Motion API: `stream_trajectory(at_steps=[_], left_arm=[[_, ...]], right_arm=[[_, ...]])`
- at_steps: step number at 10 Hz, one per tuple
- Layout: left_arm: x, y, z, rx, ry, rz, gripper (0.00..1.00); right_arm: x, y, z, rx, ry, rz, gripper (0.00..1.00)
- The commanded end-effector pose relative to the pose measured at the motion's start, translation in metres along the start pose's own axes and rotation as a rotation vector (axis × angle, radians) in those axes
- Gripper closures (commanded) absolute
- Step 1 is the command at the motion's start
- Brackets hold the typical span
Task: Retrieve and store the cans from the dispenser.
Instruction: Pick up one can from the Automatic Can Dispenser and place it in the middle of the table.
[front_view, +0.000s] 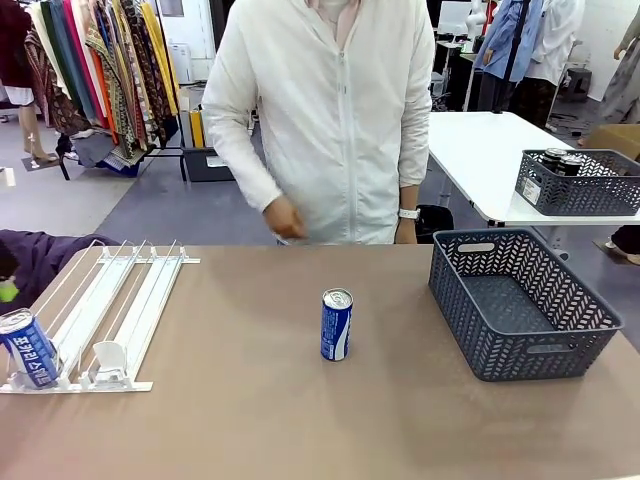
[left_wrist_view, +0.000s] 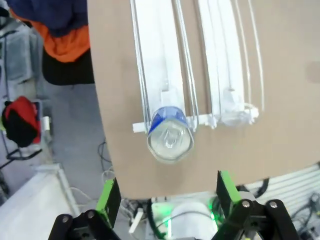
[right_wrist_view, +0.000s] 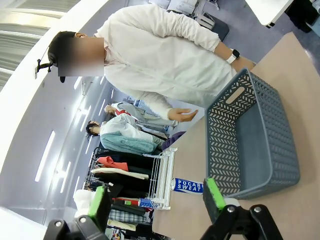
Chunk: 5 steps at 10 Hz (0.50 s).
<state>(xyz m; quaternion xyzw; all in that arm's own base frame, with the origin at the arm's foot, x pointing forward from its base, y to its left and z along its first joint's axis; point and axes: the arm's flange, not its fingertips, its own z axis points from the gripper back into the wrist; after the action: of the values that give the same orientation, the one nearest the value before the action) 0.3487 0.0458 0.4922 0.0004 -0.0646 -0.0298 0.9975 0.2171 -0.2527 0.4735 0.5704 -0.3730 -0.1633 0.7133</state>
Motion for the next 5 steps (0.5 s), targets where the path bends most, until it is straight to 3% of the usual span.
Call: stream_trajectory(at_steps=[1,3,5], left_arm=[[0.014,-0.004,-0.030,-0.046,-0.028,0.096,0.00],[0.016,-0.010,-0.047,-0.033,-0.054,0.149,0.00],[0.017,-0.013,-0.060,-0.015,-0.010,0.132,0.00]], right_arm=[[0.002,0.002,-0.001,0.027,-0.019,0.005,0.00],[0.002,0.002,-0.001,0.027,-0.019,0.005,0.00],[0.002,0.002,-0.001,0.027,-0.019,0.005,0.00]])
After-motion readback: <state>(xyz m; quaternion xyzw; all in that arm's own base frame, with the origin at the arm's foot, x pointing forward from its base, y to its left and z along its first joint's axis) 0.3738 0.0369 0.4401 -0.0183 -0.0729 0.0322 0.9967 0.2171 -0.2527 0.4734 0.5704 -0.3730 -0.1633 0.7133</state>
